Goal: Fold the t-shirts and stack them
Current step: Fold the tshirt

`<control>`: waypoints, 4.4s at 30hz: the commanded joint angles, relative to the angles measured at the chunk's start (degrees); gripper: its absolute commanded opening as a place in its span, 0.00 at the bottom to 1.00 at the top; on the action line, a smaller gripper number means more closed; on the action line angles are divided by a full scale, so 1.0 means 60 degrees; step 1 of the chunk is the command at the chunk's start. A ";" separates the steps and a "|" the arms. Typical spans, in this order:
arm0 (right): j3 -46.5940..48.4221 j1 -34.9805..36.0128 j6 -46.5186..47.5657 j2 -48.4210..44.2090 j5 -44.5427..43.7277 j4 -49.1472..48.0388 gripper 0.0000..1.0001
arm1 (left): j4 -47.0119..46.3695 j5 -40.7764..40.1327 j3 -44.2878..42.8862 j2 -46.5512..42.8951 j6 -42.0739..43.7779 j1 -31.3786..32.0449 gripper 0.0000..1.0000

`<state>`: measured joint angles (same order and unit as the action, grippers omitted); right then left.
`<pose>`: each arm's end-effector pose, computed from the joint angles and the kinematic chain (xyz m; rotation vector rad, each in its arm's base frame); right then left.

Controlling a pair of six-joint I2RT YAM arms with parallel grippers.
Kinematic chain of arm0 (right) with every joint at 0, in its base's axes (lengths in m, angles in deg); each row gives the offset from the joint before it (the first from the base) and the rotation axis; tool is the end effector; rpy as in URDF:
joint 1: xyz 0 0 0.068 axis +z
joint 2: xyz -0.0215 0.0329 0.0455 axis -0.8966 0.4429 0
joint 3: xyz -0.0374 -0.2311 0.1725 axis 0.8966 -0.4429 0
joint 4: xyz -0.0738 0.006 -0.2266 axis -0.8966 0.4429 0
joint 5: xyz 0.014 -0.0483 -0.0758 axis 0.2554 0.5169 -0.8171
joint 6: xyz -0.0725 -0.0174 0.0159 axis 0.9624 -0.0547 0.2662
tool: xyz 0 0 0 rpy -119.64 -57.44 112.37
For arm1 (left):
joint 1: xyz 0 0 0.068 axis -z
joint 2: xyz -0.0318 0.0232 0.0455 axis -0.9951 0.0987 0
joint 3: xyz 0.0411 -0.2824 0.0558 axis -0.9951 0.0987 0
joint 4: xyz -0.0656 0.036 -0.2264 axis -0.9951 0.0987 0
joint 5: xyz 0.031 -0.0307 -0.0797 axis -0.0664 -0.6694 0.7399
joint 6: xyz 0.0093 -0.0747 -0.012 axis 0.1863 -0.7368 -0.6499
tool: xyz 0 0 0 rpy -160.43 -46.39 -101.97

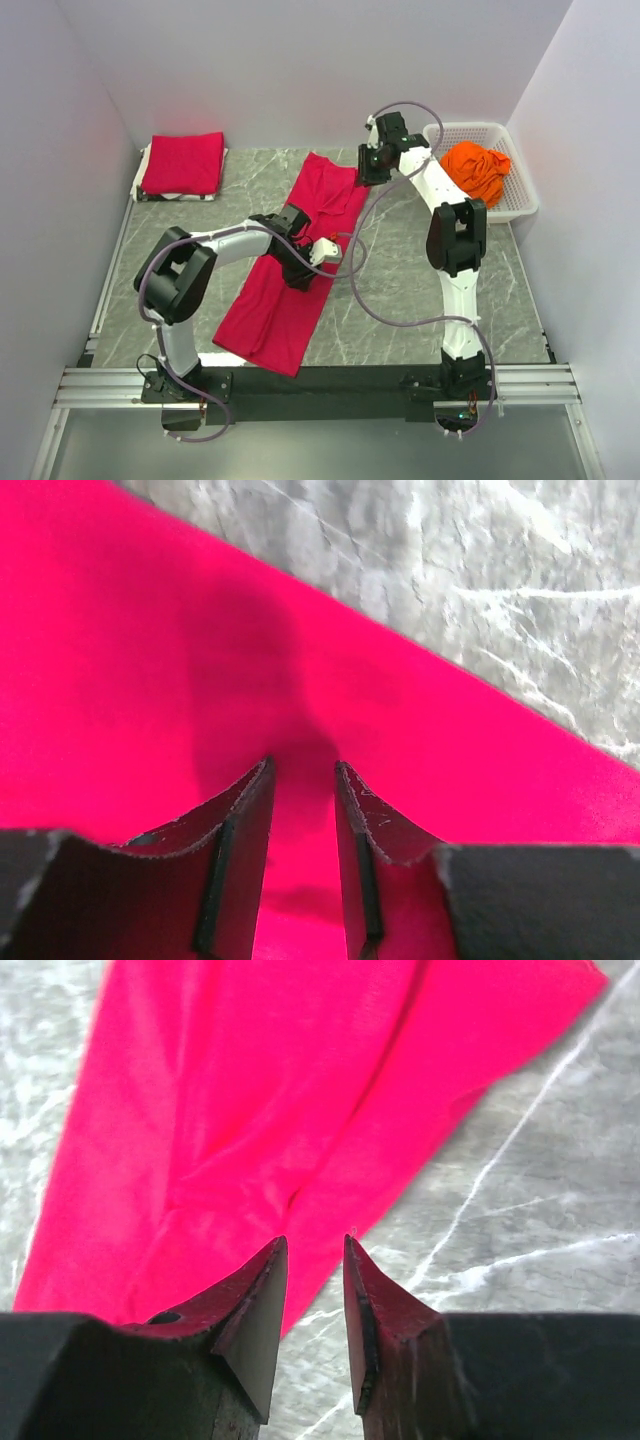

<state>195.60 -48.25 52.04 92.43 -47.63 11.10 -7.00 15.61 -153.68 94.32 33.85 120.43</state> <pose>0.4884 0.1522 0.2462 -0.2515 2.5044 0.5007 0.2616 -0.2312 0.1726 1.7409 2.0905 -0.7336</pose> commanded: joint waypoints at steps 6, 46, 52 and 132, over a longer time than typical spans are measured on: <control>0.0819 -0.0043 -0.0486 0.1145 -0.0164 0.0567 0.34 | -0.0339 -0.0173 -0.0749 0.0735 -0.0371 0.0707 0.36; 0.0968 0.0308 -0.0677 0.1193 0.0979 -0.0955 0.34 | -0.3048 0.1351 -0.5553 0.3620 -0.8849 -0.3321 0.38; 0.0163 0.0192 -0.0120 0.0093 0.0481 -0.0575 0.35 | -0.3809 0.0957 -0.6009 0.4544 -0.9568 -0.3394 0.35; -1.4149 0.7015 0.8593 -1.1289 -0.0590 -0.3928 0.50 | 0.2856 0.1351 0.5196 -0.7832 0.5886 -0.2858 0.66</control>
<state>115.03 -9.17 95.73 27.54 -51.85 -6.27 13.40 23.98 -124.43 49.49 67.58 98.12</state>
